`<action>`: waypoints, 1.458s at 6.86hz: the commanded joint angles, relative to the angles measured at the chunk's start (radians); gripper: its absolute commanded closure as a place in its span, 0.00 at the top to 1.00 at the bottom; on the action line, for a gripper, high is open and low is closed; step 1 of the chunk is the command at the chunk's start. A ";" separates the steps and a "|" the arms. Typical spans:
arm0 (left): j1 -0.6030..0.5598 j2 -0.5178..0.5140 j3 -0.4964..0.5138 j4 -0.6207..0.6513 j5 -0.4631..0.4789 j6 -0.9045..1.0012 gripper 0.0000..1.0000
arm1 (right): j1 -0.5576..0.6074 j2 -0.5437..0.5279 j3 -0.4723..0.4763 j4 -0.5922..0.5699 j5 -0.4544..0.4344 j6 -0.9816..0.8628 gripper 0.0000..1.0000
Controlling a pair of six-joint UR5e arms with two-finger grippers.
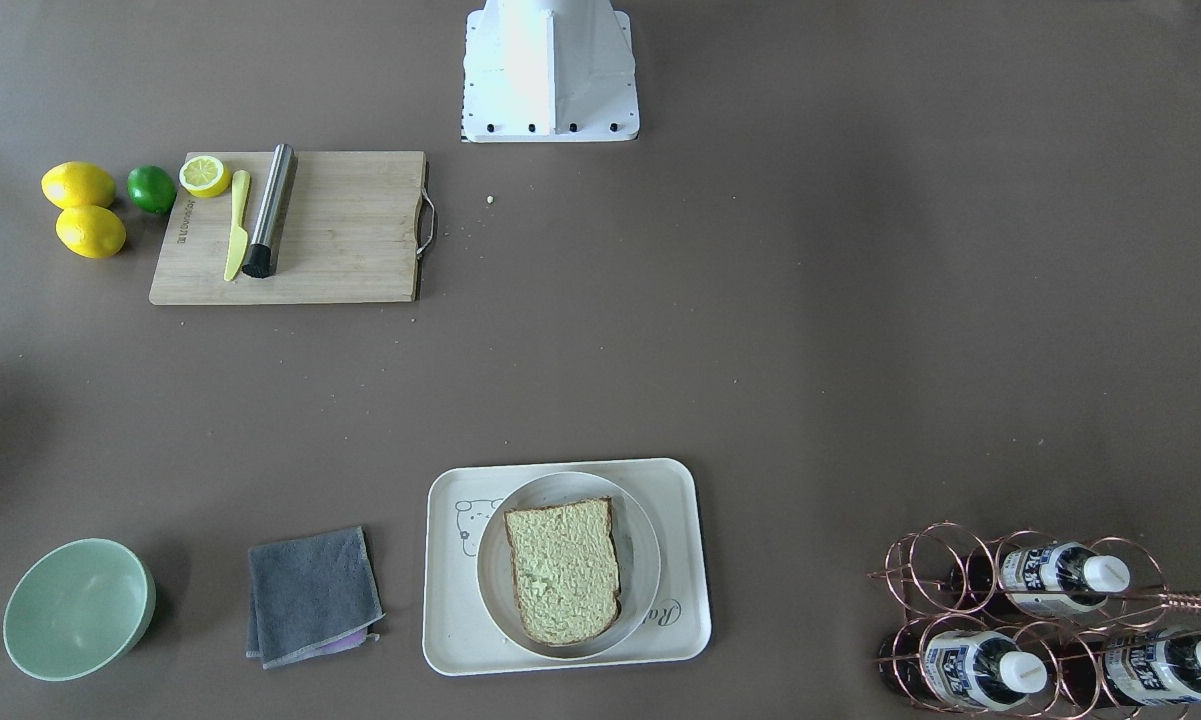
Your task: Make sandwich and place on tray
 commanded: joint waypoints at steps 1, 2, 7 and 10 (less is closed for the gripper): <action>-0.004 0.001 0.007 0.001 0.010 -0.002 0.97 | 0.000 0.000 0.003 0.000 -0.001 0.000 1.00; -0.006 0.009 0.006 0.002 0.008 -0.003 0.97 | 0.000 0.000 0.005 0.000 -0.002 0.000 1.00; -0.007 0.015 -0.011 0.005 0.007 -0.008 0.97 | 0.000 -0.003 0.011 0.002 -0.025 0.000 1.00; -0.004 0.012 -0.007 0.004 0.004 -0.047 0.97 | 0.001 -0.010 0.028 0.000 -0.022 0.000 1.00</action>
